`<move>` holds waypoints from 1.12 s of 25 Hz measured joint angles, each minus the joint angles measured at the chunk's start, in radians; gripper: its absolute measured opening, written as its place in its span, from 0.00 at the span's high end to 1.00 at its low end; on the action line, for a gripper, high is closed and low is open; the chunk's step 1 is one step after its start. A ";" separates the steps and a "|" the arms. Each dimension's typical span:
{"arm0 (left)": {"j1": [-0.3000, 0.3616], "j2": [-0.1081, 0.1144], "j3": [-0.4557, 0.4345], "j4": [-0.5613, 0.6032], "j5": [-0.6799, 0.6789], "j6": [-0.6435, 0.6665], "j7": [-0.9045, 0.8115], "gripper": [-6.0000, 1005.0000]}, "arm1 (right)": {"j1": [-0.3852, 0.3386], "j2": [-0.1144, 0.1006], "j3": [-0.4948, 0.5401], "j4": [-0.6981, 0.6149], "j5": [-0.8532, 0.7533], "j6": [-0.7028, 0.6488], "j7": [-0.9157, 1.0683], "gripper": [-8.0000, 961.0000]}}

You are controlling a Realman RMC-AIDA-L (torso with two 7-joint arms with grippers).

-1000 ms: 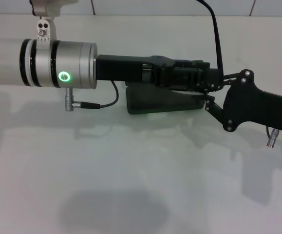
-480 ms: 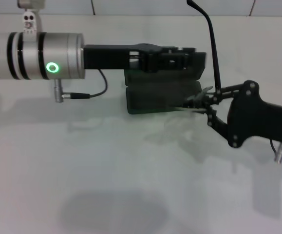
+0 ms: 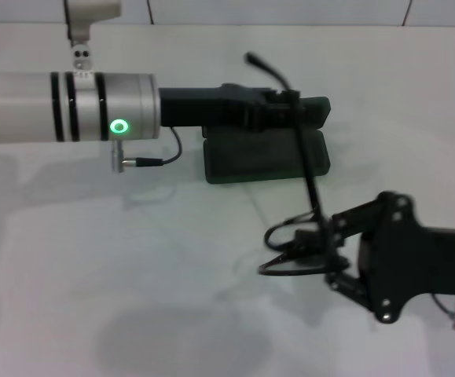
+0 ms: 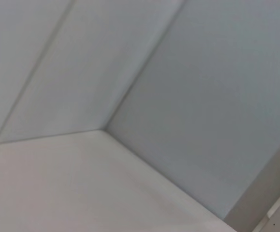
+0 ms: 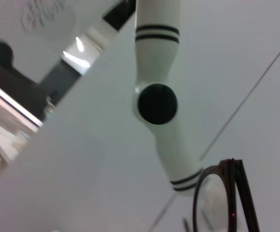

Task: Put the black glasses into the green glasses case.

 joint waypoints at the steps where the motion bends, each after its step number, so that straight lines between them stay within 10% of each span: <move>1: -0.004 -0.005 -0.001 0.001 -0.003 0.002 0.014 0.38 | 0.027 0.002 -0.013 0.032 -0.001 0.006 0.017 0.86; 8: -0.006 -0.028 -0.005 0.015 -0.056 0.115 0.131 0.38 | 0.172 0.007 -0.033 0.249 0.039 0.059 0.083 0.86; 28: -0.008 -0.029 0.031 0.013 -0.061 0.170 0.165 0.38 | 0.160 0.007 -0.042 0.251 0.127 0.217 0.111 0.85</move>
